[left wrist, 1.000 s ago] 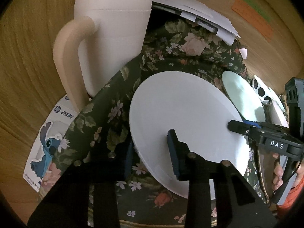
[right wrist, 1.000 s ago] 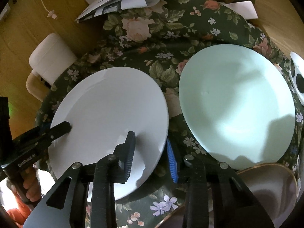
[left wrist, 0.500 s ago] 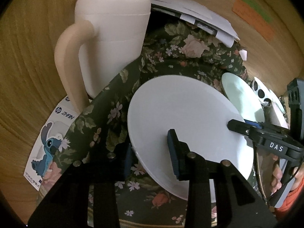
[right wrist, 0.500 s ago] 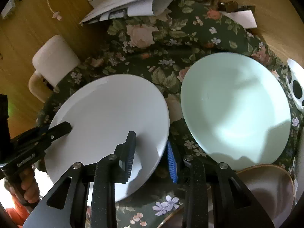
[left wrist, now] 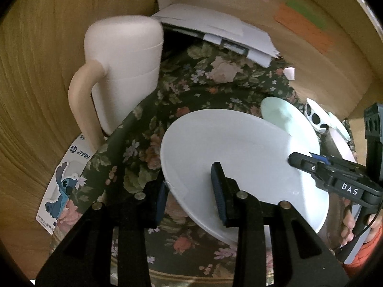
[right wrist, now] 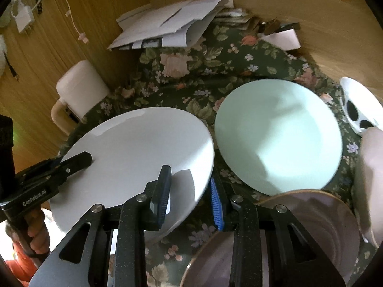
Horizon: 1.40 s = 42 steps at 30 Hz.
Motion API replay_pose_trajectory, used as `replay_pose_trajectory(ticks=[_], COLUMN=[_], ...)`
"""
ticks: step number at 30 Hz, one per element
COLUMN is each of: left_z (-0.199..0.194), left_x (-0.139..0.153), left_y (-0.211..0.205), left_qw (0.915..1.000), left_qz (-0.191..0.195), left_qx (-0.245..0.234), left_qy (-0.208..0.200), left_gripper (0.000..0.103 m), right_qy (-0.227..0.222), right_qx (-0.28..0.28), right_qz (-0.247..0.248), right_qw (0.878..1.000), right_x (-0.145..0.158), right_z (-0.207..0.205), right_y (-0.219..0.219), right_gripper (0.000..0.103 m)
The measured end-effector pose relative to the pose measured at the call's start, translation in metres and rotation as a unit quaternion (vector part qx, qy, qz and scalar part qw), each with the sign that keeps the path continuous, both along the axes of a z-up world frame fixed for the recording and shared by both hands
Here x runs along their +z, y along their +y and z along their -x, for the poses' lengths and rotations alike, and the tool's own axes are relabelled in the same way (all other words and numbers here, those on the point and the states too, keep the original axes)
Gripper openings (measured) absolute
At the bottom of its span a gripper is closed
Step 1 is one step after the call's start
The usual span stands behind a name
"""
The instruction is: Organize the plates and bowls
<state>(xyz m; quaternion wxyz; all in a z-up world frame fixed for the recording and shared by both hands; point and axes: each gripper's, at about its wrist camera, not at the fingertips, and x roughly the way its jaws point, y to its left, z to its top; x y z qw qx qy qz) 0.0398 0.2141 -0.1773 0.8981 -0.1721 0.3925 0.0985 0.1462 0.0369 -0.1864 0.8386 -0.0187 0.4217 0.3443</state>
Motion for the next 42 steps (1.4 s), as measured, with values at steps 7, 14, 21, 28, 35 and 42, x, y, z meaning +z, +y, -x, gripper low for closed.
replay_pose_trajectory(ticks=[7, 14, 21, 28, 35, 42], left_z=[0.002, 0.005, 0.007, 0.009, 0.009, 0.002], left_x=[0.014, 0.027, 0.037, 0.043, 0.045, 0.038], left_y=[-0.018, -0.038, -0.063, -0.090, -0.118, -0.140], left_qw=[0.9997, 0.9987, 0.9971, 0.9950, 0.9926, 0.9909], left_qz=[-0.010, -0.019, -0.027, -0.030, -0.040, -0.033], left_qx=[-0.016, -0.035, -0.056, -0.080, -0.098, -0.119], left_qy=[-0.017, -0.032, -0.044, -0.053, -0.060, -0.053], left_gripper=[0.035, 0.035, 0.035, 0.035, 0.035, 0.035], right_qy=[-0.020, -0.036, -0.047, -0.058, -0.056, -0.051], right_qx=[-0.018, -0.039, -0.056, -0.078, -0.098, -0.116], right_qz=[-0.012, -0.023, -0.030, -0.037, -0.042, -0.041], right_qw=[1.000, 0.998, 0.997, 0.995, 0.993, 0.991], right_x=[0.013, 0.022, 0.028, 0.030, 0.025, 0.016], right_z=[0.013, 0.027, 0.036, 0.048, 0.055, 0.060], right_y=[-0.021, -0.048, -0.074, -0.105, -0.132, -0.155], right_gripper=[0.028, 0.028, 0.028, 0.028, 0.028, 0.028])
